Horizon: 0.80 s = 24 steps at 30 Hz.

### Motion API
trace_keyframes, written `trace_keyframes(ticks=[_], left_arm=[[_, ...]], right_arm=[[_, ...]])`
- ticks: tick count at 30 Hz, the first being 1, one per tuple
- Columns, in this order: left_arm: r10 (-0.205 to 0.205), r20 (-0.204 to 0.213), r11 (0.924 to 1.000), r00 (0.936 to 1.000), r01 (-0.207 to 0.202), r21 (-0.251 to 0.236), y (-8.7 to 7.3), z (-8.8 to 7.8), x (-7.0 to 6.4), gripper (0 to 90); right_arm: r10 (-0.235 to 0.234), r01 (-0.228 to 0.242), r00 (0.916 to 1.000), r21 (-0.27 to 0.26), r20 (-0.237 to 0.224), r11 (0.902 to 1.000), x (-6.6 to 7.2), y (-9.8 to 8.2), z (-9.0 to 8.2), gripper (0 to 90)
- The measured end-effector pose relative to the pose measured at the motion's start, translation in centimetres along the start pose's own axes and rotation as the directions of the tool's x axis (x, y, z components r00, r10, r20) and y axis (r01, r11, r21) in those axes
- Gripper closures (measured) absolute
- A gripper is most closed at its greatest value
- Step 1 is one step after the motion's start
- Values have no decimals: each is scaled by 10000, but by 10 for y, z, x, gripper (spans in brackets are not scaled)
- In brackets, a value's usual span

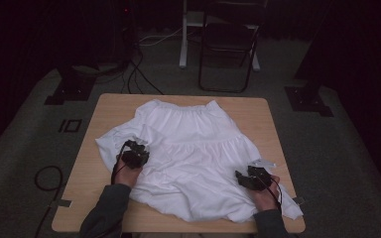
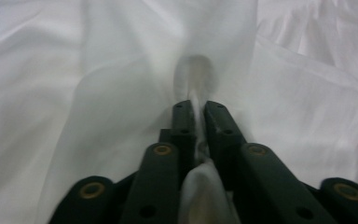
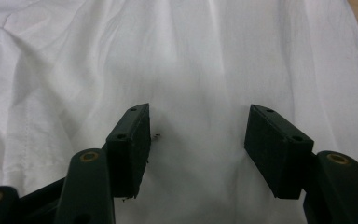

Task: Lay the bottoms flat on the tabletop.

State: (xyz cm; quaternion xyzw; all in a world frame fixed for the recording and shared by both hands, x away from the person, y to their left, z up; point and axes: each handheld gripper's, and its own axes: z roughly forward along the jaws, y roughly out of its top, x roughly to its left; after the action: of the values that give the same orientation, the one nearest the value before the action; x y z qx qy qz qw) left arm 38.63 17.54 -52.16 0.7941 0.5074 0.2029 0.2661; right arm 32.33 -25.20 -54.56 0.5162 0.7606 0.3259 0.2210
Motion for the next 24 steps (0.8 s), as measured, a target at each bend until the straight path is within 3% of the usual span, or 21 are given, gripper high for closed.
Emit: trace_keyframes(ticks=[3,4,5,7,8,9,10,11,12,15,17,19,20,23,24], left_arm=[[-217,-233,9997,9995,216,-75,-22,-21,8,853],[-450,-321,9989,9985,447,-119,-41,-35,16,857],[-450,-321,9989,9985,447,-119,-41,-35,16,858],[-577,-344,9982,9977,571,-188,-60,-48,23,859],[-758,-395,9969,9963,748,-257,-78,-61,29,860],[-758,-395,9969,9963,748,-257,-78,-61,29,860],[-852,-493,9960,9951,838,-304,-92,-73,32,860],[-852,-493,9960,9951,838,-304,-92,-73,32,860],[-956,-593,9950,9937,937,-334,-103,-83,33,860],[-962,-732,9951,9927,943,-300,-110,-89,33,861],[-1242,-1015,9923,9871,1233,-147,-124,-100,37,860],[-1264,-915,9919,9878,1248,-235,-126,-101,38,845],[-1264,-915,9919,9878,1248,-235,-126,-101,38,806],[-1191,-406,9886,9921,1147,-970,-116,-108,36,640],[-1191,-406,9886,9921,1147,-970,-116,-108,36,603]], right_arm=[[0,0,10000,1,1,10000,0,0,0,402],[-1,1,10000,2,-1,10000,0,0,0,402],[-1,1,10000,2,-1,10000,0,0,0,402],[-3,3,10000,1,0,10000,0,0,0,402],[-3,3,10000,1,1,10000,0,0,0,403],[-3,3,10000,1,1,10000,0,0,0,403],[0,0,10000,2,3,10000,0,0,0,402],[0,0,10000,2,3,10000,0,0,0,402],[7,-7,10000,6,1,10000,0,0,0,402],[2,-2,10000,0,2,10000,0,0,0,403],[-2,2,10000,1,3,10000,0,0,0,403],[1,-1,10000,2,4,10000,0,0,0,403],[1,-1,10000,2,4,10000,0,0,0,403],[6,-6,10000,-1,6,10000,0,0,0,402],[6,-6,10000,-1,6,10000,0,0,0,402]])
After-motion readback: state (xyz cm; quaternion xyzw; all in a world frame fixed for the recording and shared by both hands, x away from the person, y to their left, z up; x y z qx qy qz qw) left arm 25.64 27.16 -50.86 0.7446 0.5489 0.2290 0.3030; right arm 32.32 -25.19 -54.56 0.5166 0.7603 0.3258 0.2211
